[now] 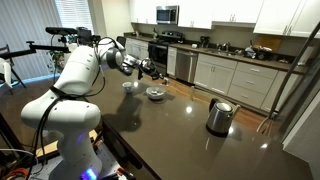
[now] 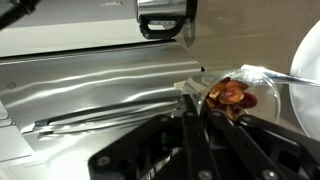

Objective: Pour the things in the glass into the bowl

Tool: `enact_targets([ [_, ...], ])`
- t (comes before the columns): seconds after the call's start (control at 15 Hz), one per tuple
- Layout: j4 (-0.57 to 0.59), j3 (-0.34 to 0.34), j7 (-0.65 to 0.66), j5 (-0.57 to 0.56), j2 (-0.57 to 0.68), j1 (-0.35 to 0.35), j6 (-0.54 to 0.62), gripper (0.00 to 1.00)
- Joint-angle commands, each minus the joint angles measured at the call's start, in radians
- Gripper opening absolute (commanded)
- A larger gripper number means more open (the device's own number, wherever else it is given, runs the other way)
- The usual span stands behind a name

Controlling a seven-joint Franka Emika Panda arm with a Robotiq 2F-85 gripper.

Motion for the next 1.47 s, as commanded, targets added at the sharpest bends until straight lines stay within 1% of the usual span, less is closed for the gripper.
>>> enact_targets([
  [0.0,0.001,0.007,-0.019,0.012,-0.027,-0.003,-0.005,0.04],
  [0.4,-0.010,-0.003,0.010,-0.014,-0.044,0.024,-0.022,0.04],
  [0.93,-0.041,-0.025,0.084,-0.048,-0.049,0.099,-0.037,0.04],
  [1.13,-0.061,-0.047,0.123,-0.071,-0.047,0.125,-0.036,0.04],
  [1.4,-0.091,-0.071,0.167,-0.113,-0.048,0.143,-0.034,0.04],
])
